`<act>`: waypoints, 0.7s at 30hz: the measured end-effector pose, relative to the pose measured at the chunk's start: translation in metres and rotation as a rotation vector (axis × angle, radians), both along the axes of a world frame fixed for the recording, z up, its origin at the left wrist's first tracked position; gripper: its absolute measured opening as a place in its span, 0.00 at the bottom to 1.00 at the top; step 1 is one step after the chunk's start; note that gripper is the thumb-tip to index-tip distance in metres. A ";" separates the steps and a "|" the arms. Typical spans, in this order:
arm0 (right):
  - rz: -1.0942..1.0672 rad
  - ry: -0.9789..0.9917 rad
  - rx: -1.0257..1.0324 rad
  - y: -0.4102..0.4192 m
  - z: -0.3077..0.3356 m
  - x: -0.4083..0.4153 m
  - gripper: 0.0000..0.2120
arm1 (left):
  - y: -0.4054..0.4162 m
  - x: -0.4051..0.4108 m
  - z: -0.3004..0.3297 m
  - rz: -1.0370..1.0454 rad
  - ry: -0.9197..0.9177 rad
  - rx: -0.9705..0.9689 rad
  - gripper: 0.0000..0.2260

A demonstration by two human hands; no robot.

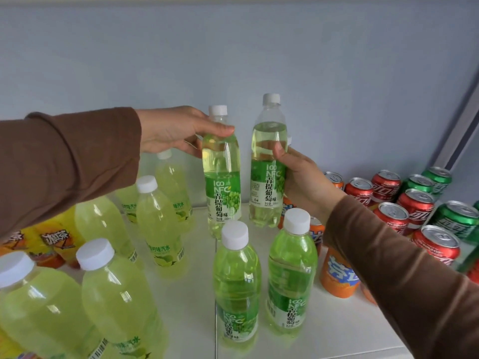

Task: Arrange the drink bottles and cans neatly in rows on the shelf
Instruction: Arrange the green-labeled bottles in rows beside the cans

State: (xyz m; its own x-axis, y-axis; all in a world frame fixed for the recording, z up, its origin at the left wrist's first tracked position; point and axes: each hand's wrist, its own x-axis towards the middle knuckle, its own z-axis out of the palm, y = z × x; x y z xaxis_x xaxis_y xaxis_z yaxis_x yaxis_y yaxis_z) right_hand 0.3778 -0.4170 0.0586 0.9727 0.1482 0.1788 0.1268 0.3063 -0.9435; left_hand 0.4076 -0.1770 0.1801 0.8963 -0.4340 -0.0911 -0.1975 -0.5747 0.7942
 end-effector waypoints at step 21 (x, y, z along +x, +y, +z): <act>0.086 0.057 -0.170 -0.006 -0.068 -0.003 0.38 | -0.004 -0.004 -0.047 -0.109 0.048 0.163 0.18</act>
